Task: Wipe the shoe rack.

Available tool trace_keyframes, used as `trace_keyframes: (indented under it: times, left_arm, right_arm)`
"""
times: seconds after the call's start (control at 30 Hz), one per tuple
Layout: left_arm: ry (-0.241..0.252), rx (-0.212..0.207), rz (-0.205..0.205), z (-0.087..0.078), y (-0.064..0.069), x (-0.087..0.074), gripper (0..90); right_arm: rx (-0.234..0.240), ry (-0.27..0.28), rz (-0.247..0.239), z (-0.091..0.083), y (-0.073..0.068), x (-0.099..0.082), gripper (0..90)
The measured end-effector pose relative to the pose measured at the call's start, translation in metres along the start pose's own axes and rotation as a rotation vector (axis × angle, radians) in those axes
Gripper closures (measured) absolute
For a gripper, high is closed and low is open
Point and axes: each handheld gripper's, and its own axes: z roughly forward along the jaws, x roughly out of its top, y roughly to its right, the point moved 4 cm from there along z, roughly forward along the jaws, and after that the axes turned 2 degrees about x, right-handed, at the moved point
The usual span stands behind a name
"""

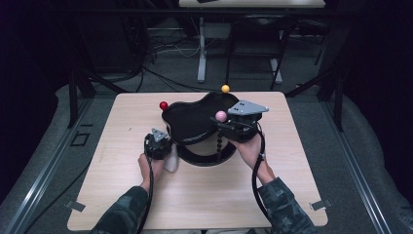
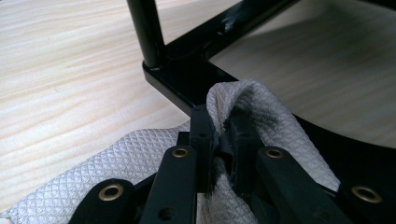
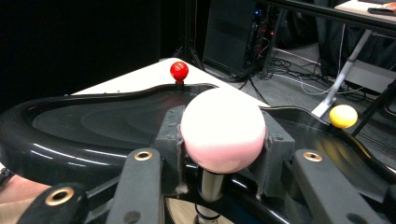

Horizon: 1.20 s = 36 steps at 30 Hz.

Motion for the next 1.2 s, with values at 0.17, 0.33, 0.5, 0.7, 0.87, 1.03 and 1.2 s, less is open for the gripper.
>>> trace_keyframes:
  times: [0.17, 0.33, 0.5, 0.7, 0.87, 1.03, 1.2]
  left_arm:
    - [0.012, -0.001, 0.01, -0.006, 0.008, -0.003, 82.6]
    - [0.02, 0.004, 0.019, -0.011, 0.014, -0.007, 82.6]
    - [0.034, 0.006, 0.019, -0.015, 0.021, -0.009, 82.7]
    - [0.042, 0.0, 0.029, -0.019, 0.03, -0.01, 82.7]
    - [0.055, -0.009, 0.045, -0.021, 0.037, -0.011, 82.7]
    - [0.056, -0.018, 0.05, -0.022, 0.041, -0.011, 82.8]
    - [0.065, -0.039, 0.06, -0.023, 0.05, -0.011, 82.8]
  right_arm:
    - [0.0, 0.0, 0.0, 0.0, 0.0, 0.0, 60.2]
    - [0.004, 0.001, 0.002, 0.0, 0.0, 0.0, 60.1]
    - [0.0, 0.0, 0.001, 0.0, 0.0, 0.0, 60.1]
    - [0.001, 0.0, 0.002, 0.0, 0.0, 0.0, 60.1]
    - [-0.004, -0.003, 0.0, 0.0, 0.0, 0.0, 60.1]
    - [-0.001, -0.002, 0.0, 0.0, -0.001, 0.0, 60.1]
    - [-0.001, -0.002, 0.0, 0.0, -0.001, 0.0, 60.1]
